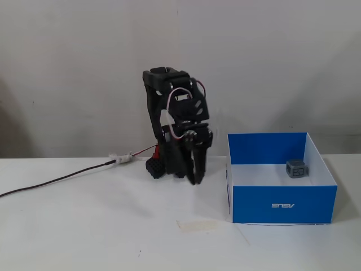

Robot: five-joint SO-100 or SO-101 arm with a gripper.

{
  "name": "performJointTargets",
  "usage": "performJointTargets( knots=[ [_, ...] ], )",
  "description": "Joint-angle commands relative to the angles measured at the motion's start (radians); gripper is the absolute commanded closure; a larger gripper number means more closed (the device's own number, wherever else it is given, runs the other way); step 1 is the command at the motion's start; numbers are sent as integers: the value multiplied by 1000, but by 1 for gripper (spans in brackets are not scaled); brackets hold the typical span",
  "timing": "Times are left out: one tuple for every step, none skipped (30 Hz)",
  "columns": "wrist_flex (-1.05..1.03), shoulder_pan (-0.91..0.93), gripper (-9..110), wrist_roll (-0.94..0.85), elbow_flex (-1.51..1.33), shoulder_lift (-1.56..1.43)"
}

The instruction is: Pick the gray block and keep it in the box.

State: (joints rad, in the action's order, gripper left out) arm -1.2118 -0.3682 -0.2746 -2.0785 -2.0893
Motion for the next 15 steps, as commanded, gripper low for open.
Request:
performJointTargets(
  knots=[
    [64,117,101,-5,-34,-75],
    [89,152,101,-5,-61,-80],
    [115,183,101,-5,-87,-80],
    [144,216,101,-5,-112,-81],
    [179,249,101,-5,-141,-81],
    [219,279,101,-5,-176,-80],
    [247,302,101,0,-199,-66],
    [265,328,101,6,-209,-48],
    [284,350,101,14,-212,-28],
    [308,373,101,21,-219,-14],
    [337,396,101,44,-227,5],
    [351,411,101,69,-229,23],
    [377,422,101,104,-239,31],
    [419,430,101,143,-261,29],
    [459,440,101,169,-290,20]
  ],
)
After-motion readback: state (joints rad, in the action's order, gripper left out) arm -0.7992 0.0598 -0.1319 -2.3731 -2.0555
